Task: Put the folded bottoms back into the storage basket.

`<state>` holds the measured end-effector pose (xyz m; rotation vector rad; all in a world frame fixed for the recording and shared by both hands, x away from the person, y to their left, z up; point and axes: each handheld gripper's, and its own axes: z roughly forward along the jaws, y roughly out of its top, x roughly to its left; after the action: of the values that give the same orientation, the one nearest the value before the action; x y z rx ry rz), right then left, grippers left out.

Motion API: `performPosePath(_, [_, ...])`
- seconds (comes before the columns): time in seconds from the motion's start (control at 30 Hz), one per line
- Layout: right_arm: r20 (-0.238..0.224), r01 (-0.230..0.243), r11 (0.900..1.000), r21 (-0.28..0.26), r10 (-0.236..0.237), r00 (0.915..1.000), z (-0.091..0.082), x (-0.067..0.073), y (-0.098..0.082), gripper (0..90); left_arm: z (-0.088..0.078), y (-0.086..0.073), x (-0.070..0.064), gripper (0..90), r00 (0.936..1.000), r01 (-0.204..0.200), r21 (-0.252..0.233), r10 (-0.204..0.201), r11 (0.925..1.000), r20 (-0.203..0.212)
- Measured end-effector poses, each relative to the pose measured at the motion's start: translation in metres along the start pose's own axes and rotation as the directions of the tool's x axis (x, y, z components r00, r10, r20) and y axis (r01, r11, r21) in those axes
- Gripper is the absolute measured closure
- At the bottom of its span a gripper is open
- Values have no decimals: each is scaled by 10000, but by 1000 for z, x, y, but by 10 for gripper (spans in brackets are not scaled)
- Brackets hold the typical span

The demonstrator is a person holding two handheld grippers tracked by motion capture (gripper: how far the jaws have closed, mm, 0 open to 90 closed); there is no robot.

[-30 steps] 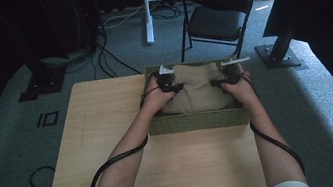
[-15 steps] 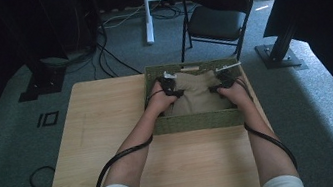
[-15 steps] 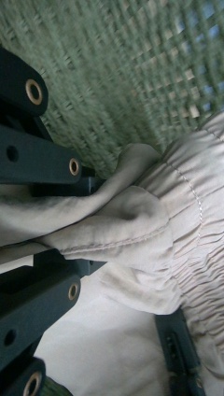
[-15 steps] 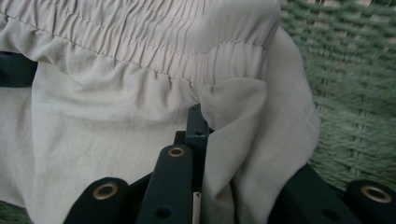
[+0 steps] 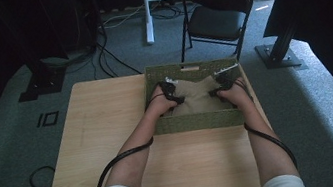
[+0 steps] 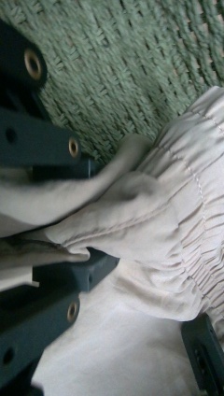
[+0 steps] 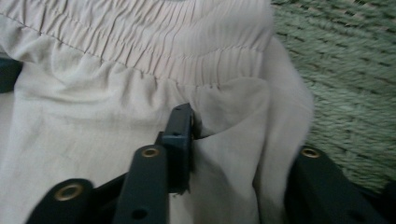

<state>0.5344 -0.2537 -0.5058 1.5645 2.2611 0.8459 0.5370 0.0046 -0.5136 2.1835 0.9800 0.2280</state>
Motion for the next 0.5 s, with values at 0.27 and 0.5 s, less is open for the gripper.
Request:
performPosePath(0.27, [62,93,9990,-447,-91,9999,-10,1,4,369,-10,7,3,366,9981,153,-558,-186,9983,-592])
performPosePath(0.5, [-246,301,9884,-1487,-342,9991,-23,6,13,173,-36,20,0,258,9983,-111,-1376,31,9904,-583])
